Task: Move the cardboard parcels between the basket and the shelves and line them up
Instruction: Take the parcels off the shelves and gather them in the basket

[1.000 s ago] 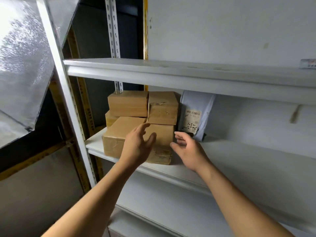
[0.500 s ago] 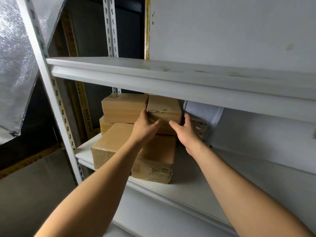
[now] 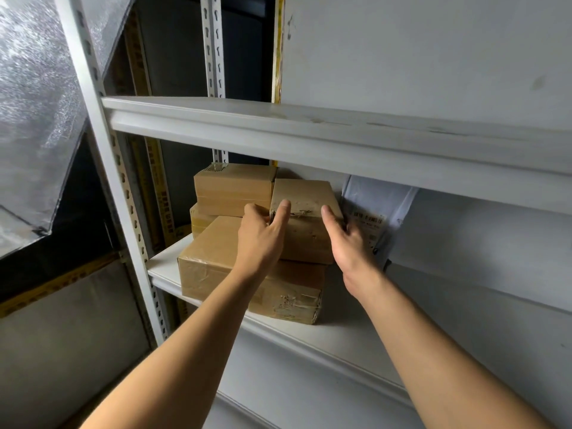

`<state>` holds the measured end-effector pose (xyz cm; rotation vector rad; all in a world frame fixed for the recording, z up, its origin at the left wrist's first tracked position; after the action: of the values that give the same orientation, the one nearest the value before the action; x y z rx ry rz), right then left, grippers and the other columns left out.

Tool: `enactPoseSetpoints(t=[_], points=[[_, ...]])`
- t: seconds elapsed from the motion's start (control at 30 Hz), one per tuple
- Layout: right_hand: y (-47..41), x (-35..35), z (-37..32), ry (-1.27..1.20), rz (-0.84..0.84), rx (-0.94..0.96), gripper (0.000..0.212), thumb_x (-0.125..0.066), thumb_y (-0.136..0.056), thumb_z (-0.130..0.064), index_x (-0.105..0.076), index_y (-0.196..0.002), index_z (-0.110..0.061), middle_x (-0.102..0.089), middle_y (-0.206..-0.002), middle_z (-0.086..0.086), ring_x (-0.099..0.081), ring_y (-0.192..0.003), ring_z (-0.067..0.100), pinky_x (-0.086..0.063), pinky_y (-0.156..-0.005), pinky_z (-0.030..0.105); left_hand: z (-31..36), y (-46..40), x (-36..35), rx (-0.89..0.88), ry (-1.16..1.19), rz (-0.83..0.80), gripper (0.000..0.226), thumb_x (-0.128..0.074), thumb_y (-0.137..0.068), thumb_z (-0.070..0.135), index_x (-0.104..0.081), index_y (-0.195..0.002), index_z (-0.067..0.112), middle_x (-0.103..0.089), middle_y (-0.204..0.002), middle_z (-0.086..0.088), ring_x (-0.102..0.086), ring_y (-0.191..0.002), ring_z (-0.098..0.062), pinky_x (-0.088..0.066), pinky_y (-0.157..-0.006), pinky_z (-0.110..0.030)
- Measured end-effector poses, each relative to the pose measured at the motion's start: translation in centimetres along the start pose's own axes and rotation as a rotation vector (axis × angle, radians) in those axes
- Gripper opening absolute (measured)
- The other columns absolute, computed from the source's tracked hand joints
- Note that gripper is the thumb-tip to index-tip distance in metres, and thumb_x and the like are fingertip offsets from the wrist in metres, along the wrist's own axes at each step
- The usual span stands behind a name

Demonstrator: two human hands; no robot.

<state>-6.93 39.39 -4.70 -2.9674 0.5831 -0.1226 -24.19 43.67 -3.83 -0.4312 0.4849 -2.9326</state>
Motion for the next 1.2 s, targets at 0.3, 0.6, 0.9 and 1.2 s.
enactPoseSetpoints(t=[0.3, 0.6, 0.9, 1.2], points=[[4.4, 1.0, -1.0, -0.092, 0.019, 0.042, 0.06, -0.073, -0.091, -0.06, -0.063, -0.143, -0.032, -0.07, -0.135, -0.009, -0.061, -0.13, 0.017, -0.045, -0.11, 0.035, 0.3, 2.5, 1.2, -0.025, 0.1, -0.062, 0.063, -0.063, -0.088, 0.063, -0.052, -0.142, 0.032, -0.057, -0.128, 0.003, -0.061, -0.114, -0.016, -0.056, -0.101, -0.045], [11.7, 6.8, 0.3, -0.11, 0.054, 0.128, 0.044, -0.075, -0.097, -0.024, -0.064, -0.139, -0.027, -0.075, -0.129, -0.007, -0.069, -0.123, 0.014, -0.05, -0.111, 0.041, 1.8, 10.5, -0.7, -0.269, 0.2, -0.216, 0.071, -0.059, -0.091, 0.046, -0.036, -0.158, 0.038, -0.052, -0.148, 0.009, -0.053, -0.134, -0.008, -0.05, -0.112, -0.043], [20.8, 14.4, 1.5, 0.0, 0.104, 0.126, 0.048, -0.067, -0.102, -0.015, -0.057, -0.148, -0.026, -0.071, -0.136, -0.005, -0.066, -0.128, 0.015, -0.049, -0.113, 0.04, 3.6, 20.5, -3.7, -0.295, 0.365, -0.357, 0.066, -0.064, -0.095, 0.033, -0.038, -0.154, 0.045, -0.061, -0.14, 0.023, -0.059, -0.131, -0.006, -0.054, -0.102, -0.027], [33.8, 25.9, 3.6, -0.017, 0.28, 0.068, 0.057, -0.07, -0.1, -0.014, -0.052, -0.152, -0.03, -0.07, -0.137, -0.008, -0.065, -0.129, 0.011, -0.05, -0.113, 0.037, 7.1, 33.4, -10.5, -0.207, 0.497, -0.672, 0.067, -0.064, -0.092, 0.02, -0.044, -0.155, 0.033, -0.065, -0.137, 0.023, -0.064, -0.125, -0.003, -0.051, -0.102, -0.03]])
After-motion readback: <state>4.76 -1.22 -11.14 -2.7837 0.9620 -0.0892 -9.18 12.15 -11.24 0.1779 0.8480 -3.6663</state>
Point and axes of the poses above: each hand's wrist, its own y-axis away from the middle knuckle, its own x-axis out of the back of the hand, z = x × y, the point moved 3 cm from there along -y, towards the middle knuckle
